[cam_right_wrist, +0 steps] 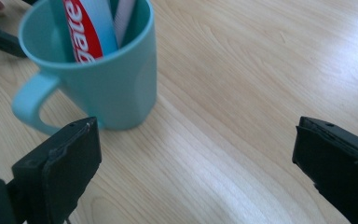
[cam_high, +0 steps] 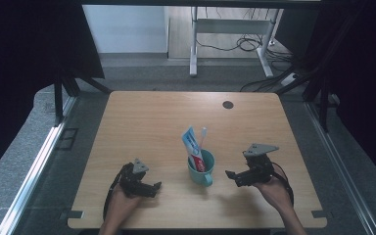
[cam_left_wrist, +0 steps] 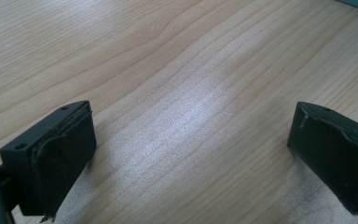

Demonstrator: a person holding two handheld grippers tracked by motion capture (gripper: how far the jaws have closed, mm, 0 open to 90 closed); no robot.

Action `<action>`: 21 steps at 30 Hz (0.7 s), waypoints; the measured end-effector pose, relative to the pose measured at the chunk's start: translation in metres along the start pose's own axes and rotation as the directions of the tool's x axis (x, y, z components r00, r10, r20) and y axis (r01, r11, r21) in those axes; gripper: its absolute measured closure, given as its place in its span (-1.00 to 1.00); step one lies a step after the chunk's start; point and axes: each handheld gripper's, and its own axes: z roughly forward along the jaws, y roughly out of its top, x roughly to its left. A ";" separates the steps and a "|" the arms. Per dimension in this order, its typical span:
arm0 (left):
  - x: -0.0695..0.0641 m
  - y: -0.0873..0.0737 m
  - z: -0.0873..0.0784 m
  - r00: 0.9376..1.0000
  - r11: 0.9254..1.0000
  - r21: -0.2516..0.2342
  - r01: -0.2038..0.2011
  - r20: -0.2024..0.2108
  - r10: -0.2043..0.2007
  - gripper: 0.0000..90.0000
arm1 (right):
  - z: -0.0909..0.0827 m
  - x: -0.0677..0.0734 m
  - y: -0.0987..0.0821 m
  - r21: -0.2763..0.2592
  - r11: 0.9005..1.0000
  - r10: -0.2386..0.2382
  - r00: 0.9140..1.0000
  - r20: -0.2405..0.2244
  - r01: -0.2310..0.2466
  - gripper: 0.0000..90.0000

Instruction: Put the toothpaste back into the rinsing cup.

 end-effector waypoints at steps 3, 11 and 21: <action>0.000 0.000 0.000 1.000 1.000 -0.003 0.003 0.000 -0.003 -0.98 | 0.001 -0.002 -0.008 0.001 1.000 0.008 1.000 0.006 -0.008 -0.99; 0.000 0.000 0.000 1.000 1.000 -0.002 0.003 0.000 -0.003 -0.98 | 0.001 -0.004 -0.026 0.010 1.000 0.005 1.000 0.028 -0.005 -0.99; 0.000 0.000 0.000 1.000 1.000 -0.003 0.003 0.000 -0.003 -0.98 | 0.007 -0.004 -0.051 0.009 1.000 0.016 1.000 0.026 -0.017 -1.00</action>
